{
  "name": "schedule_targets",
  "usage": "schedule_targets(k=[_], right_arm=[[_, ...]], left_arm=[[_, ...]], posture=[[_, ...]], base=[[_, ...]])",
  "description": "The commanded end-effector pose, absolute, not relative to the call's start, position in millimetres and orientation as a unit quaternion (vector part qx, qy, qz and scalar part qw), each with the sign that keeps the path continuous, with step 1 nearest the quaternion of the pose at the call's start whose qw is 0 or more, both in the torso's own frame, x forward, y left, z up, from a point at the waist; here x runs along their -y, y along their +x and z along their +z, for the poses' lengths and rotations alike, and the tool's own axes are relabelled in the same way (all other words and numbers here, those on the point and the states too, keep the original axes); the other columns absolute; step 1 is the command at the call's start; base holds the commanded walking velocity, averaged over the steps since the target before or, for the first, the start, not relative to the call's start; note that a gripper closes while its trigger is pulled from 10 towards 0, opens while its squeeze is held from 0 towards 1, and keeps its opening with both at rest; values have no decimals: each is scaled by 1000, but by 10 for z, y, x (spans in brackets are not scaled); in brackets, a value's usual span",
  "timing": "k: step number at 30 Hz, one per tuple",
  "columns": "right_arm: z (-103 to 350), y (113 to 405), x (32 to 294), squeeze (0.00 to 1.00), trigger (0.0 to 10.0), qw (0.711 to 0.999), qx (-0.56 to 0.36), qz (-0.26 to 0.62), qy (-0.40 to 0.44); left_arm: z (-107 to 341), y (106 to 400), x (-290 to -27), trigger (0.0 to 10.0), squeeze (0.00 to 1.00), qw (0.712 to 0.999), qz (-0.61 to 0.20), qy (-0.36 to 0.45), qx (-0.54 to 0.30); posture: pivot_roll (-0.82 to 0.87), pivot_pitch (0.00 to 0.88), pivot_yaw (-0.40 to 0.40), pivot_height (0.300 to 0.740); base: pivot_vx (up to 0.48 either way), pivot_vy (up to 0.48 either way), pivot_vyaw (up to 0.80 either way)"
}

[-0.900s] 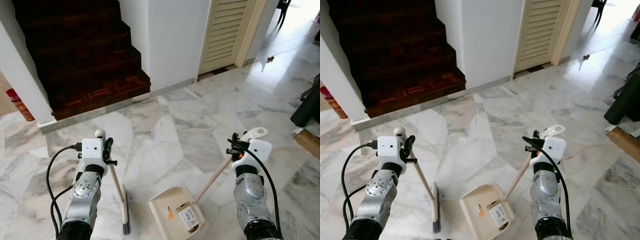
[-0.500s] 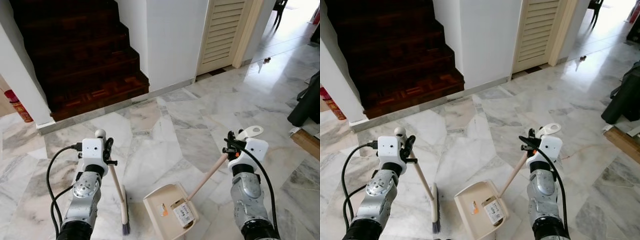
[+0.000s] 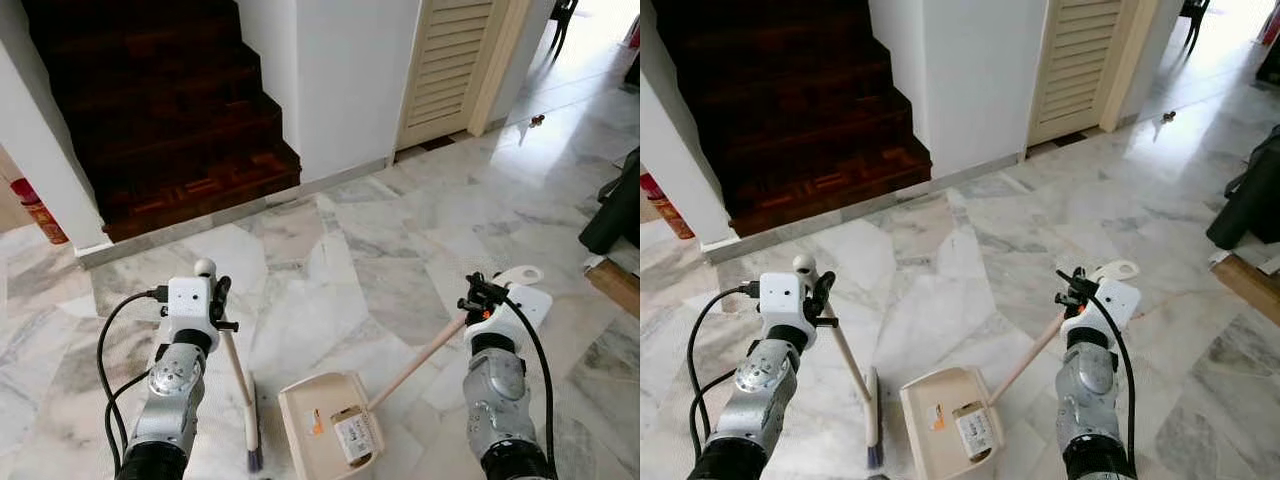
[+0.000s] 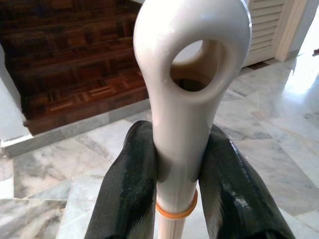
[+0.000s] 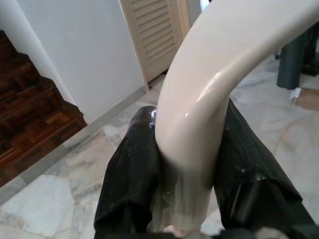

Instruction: Sweep floor

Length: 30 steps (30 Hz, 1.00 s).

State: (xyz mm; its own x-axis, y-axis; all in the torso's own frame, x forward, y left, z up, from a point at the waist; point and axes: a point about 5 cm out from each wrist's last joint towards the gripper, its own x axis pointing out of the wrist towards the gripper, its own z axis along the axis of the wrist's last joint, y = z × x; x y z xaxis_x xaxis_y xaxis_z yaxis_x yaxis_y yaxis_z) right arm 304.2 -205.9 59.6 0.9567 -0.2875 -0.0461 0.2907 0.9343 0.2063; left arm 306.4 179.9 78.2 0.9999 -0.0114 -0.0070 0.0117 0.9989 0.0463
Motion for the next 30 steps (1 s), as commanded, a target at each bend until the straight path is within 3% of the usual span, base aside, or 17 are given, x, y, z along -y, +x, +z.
schedule_targets(k=[1, 10, 22, 30], right_arm=[[657, 3102, 1994, 0, 10000, 982, 3, -141, 122], [666, 3103, 1979, 0, 10000, 984, 5, -134, 117], [665, 3105, 1953, 0, 10000, 985, 4, -127, 114], [657, 3109, 1952, 0, 10000, 985, 0, -126, 115]], left_arm=[[864, 3094, -1824, 10000, 0, 1000, -5, 28, 12], [861, 3086, -1811, 10000, 0, 1000, -6, 27, 12], [870, 3094, -1812, 10000, 0, 1000, -5, 27, 13], [877, 3101, -1808, 10000, 0, 1000, -5, 26, 13]], posture=[[-57, 0, 30, 740], [-57, 0, 28, 740], [-54, 0, 25, 740], [-51, 0, 24, 740]], base=[[0, 480, 0], [0, 480, 0], [0, 480, 713], [0, 391, 0]])
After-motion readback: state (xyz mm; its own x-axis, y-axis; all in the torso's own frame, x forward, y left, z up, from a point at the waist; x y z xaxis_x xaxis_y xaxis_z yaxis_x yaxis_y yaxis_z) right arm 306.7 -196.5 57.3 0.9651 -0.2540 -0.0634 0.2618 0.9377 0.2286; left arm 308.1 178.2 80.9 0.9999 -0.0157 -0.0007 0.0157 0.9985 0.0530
